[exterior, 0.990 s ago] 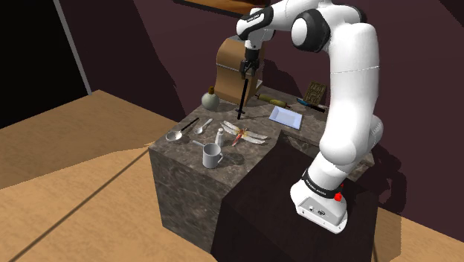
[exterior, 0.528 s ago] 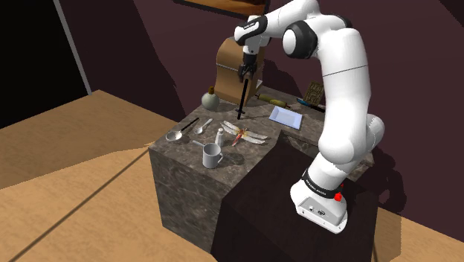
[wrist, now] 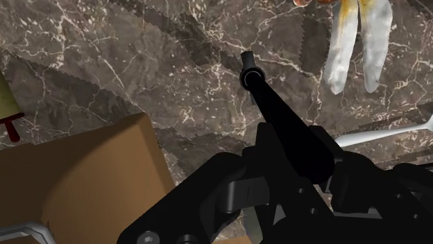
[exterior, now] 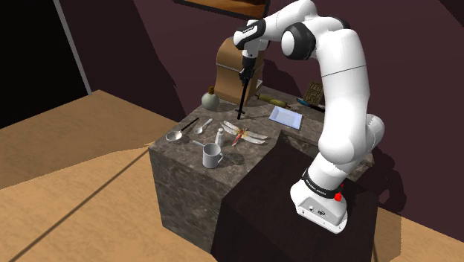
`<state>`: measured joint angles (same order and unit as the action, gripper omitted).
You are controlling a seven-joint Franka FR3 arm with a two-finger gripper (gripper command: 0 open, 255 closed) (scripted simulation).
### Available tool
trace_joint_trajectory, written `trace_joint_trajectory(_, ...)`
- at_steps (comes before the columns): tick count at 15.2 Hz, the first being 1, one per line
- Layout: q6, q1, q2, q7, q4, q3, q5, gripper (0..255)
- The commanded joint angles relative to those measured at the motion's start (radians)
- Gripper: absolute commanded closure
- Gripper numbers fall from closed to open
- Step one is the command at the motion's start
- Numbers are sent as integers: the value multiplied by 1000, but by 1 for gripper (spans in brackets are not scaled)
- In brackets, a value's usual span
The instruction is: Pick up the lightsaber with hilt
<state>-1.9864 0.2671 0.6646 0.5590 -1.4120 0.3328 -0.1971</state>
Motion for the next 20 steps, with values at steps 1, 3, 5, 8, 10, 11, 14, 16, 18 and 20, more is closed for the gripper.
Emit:
trace_joint_trajectory(1, 0, 0, 0, 0, 0, 0, 0, 255)
trace_joint_trajectory(3, 0, 0, 0, 0, 0, 0, 0, 255)
trace_joint_trajectory(5, 0, 0, 0, 0, 0, 0, 0, 255)
trace_joint_trajectory(8, 20, -1, -10, -2, 10, 2, 4, 255)
trace_joint_trajectory(10, 41, -1, -20, -3, 22, 5, 7, 255)
trace_joint_trajectory(11, 52, -1, -25, -4, 28, 6, 8, 255)
trace_joint_trajectory(14, 85, -1, -37, -7, 49, 8, 13, 255)
trace_joint_trajectory(16, 107, 0, -45, -8, 64, 10, 16, 255)
trace_joint_trajectory(18, 130, 0, -51, -10, 81, 12, 18, 255)
trace_joint_trajectory(20, 153, 1, -57, -11, 99, 13, 20, 255)
